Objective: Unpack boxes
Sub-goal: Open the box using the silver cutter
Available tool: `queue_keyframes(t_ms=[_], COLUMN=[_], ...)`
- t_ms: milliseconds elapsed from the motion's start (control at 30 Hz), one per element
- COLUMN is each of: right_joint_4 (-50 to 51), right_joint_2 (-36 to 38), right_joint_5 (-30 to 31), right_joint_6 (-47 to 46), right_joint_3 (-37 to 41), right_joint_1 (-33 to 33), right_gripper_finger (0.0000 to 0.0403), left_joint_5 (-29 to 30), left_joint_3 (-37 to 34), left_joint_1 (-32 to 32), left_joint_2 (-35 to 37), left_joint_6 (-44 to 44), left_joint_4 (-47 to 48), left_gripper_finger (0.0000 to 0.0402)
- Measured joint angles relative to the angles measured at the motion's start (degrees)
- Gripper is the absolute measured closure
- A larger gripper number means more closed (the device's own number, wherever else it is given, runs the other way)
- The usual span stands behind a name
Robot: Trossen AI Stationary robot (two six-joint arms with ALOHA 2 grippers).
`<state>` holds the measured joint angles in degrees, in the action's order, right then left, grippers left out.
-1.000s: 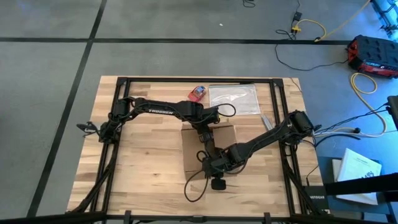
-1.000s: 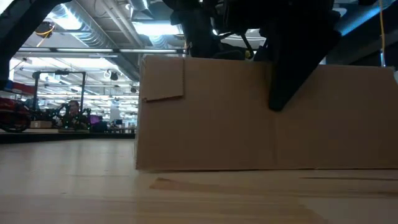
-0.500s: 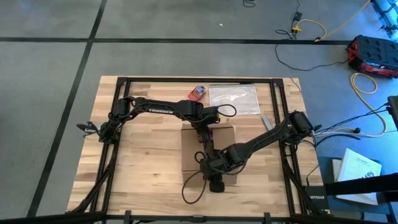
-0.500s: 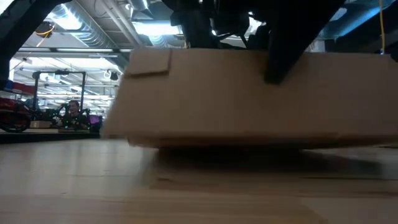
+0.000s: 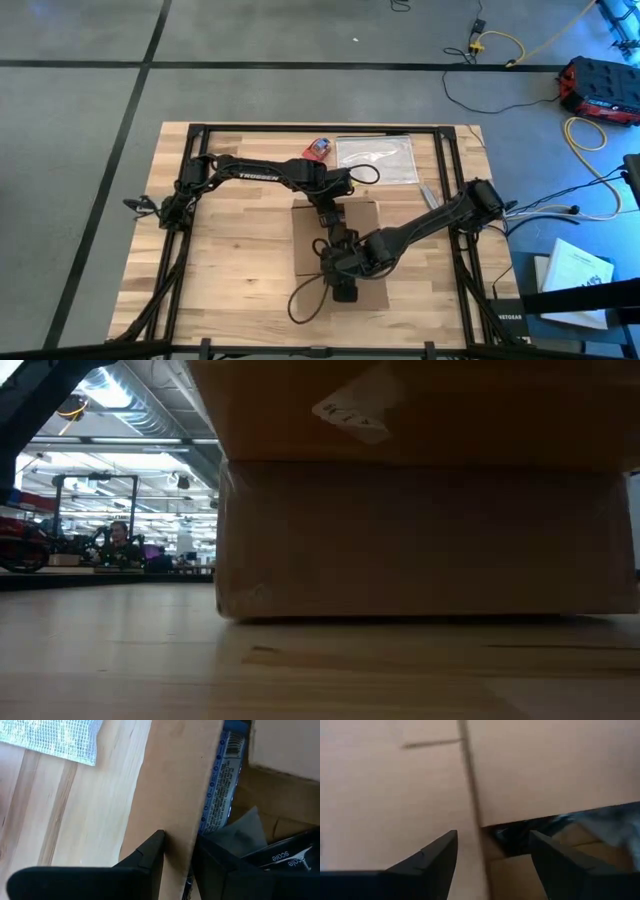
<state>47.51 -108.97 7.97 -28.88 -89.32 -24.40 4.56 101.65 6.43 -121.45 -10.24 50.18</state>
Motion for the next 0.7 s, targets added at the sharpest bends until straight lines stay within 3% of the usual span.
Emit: queue_keyframes(t_ms=[300, 533, 700], right_joint_4=[8.16, 11.24, 17.19], right_joint_2=[0.07, 0.07, 0.07], right_joint_5=[9.01, 8.32, 2.83], right_joint_6=[-8.20, 10.75, 12.86], right_joint_3=[-2.56, -2.56, -2.62], right_joint_1=[0.00, 0.04, 2.20], right_gripper_finger=[0.0204, 0.0187, 0.0182], left_joint_5=[0.23, 0.32, 0.96], left_joint_3=[0.00, 0.00, 0.00], left_joint_1=[-0.03, -0.03, -0.07], left_joint_2=[0.00, 0.00, 0.00], left_joint_6=[-0.11, 0.66, 1.20], left_joint_4=[0.02, -0.03, -0.27], left_gripper_finger=[0.0325, 0.0325, 0.0325])
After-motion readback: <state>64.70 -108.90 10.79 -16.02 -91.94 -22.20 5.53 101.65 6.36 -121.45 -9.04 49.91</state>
